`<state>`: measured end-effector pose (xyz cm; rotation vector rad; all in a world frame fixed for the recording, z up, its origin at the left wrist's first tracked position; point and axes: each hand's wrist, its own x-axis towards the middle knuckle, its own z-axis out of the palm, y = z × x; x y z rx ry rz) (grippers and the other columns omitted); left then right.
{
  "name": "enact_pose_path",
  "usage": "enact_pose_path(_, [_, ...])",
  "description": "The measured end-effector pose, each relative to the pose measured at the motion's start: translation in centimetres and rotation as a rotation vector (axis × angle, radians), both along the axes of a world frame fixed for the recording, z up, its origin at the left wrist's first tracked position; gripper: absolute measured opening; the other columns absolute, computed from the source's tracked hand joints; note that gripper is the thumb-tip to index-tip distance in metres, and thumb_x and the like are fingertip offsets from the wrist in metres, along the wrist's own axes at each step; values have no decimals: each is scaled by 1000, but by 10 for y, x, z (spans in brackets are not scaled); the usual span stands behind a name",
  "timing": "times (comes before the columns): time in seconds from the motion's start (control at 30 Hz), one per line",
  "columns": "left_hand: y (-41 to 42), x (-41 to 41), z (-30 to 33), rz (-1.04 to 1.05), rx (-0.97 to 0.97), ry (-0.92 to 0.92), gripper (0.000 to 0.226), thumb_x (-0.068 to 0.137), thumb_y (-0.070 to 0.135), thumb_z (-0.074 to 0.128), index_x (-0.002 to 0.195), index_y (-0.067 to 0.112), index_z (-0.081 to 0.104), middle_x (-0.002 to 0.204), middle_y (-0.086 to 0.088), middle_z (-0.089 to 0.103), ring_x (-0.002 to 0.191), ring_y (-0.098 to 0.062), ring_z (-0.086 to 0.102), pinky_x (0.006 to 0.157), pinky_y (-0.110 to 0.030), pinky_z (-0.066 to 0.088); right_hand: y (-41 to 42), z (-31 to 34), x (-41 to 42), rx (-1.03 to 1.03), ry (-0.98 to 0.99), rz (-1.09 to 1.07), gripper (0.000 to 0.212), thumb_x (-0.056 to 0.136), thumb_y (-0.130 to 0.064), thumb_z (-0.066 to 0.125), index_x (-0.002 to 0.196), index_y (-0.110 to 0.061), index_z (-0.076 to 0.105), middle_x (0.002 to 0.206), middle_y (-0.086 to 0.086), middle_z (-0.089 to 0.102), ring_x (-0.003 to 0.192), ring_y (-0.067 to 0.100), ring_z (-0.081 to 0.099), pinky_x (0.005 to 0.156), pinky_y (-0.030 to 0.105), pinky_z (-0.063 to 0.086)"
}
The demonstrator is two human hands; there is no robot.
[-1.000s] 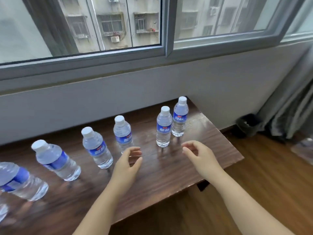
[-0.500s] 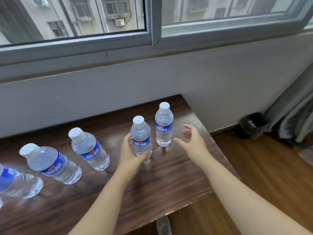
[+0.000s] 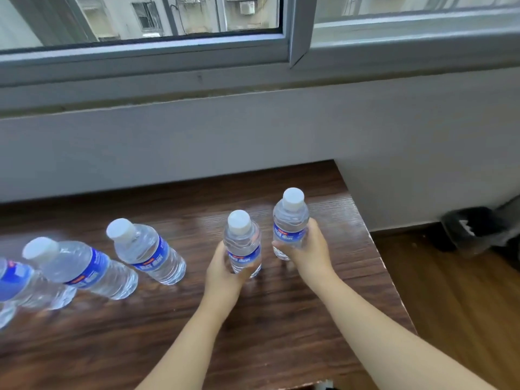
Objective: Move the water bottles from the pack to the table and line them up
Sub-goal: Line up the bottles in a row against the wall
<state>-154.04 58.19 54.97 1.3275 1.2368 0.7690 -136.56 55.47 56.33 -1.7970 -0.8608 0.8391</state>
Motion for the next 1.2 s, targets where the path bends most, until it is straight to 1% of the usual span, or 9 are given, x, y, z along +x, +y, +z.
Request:
enact_pose_path(0.1, [-1, 3, 1, 39, -16, -5, 53, 71, 17, 83, 115, 32, 59, 107, 14, 71, 103, -6, 65, 95, -37, 51, -3, -3, 5, 0, 25, 30, 45, 69, -21, 81, 104, -29, 54, 100, -8, 66, 92, 7, 63, 70, 20, 48])
enact_pose_path(0.23, [2, 10, 6, 82, -17, -16, 51, 67, 23, 85, 112, 32, 61, 106, 12, 72, 103, -8, 66, 93, -36, 52, -2, -1, 21, 13, 94, 114, 44, 72, -14, 80, 108, -25, 58, 102, -6, 68, 94, 8, 64, 66, 14, 46])
enact_pose_path(0.3, [8, 17, 11, 90, -16, -24, 51, 65, 27, 85, 110, 32, 62, 105, 11, 72, 101, -8, 66, 87, -30, 51, 1, 2, 31, 28, 105, 152, 47, 72, -13, 80, 111, -25, 58, 105, -7, 67, 96, 6, 64, 67, 13, 47])
enact_pose_path(0.37, [17, 26, 16, 102, -8, -33, 48, 69, 18, 84, 110, 29, 62, 102, 9, 72, 97, -5, 66, 81, -22, 49, 8, 3, 43, 47, 121, 172, 46, 72, -14, 81, 106, -34, 57, 105, -10, 67, 97, 2, 63, 71, 13, 48])
enact_pose_path(0.5, [44, 51, 27, 80, 14, -60, 50, 70, 6, 83, 112, 21, 61, 103, 6, 72, 90, 2, 67, 73, -11, 51, 29, 8, 69, 89, 165, 175, 50, 72, -15, 82, 108, -36, 56, 106, -11, 69, 101, 4, 64, 86, 25, 51])
enact_pose_path(0.63, [77, 83, 30, 40, 48, -61, 49, 70, 4, 82, 109, 22, 60, 100, 10, 70, 86, 9, 65, 69, -6, 49, 55, 13, 101, 122, 125, 169, 50, 71, -16, 83, 110, -32, 56, 105, -10, 69, 101, 5, 64, 85, 24, 50])
enact_pose_path(0.8, [119, 123, 23, -12, 73, -51, 50, 68, 8, 84, 111, 22, 62, 102, 6, 72, 98, -6, 67, 83, -22, 52, 89, 12, 140, 136, 101, 172, 50, 73, -13, 82, 114, -27, 57, 109, -9, 69, 104, 6, 64, 90, 26, 51])
enact_pose_path(1.0, [153, 170, 17, -40, 70, -67, 59, 69, 11, 84, 122, 19, 58, 110, 8, 70, 99, 5, 63, 75, -8, 50, 123, 0, 176, 139, 108, 134, 53, 71, -9, 82, 115, -25, 57, 109, -9, 68, 103, 5, 64, 87, 23, 50])
enact_pose_path(1.2, [173, 200, 6, -29, 69, -76, 52, 71, 8, 82, 114, 22, 58, 100, 16, 66, 80, 20, 60, 64, 2, 43, 142, -8, 198, 131, 90, 131, 50, 72, -7, 81, 111, -26, 56, 103, -15, 67, 87, -11, 64, 70, 7, 50])
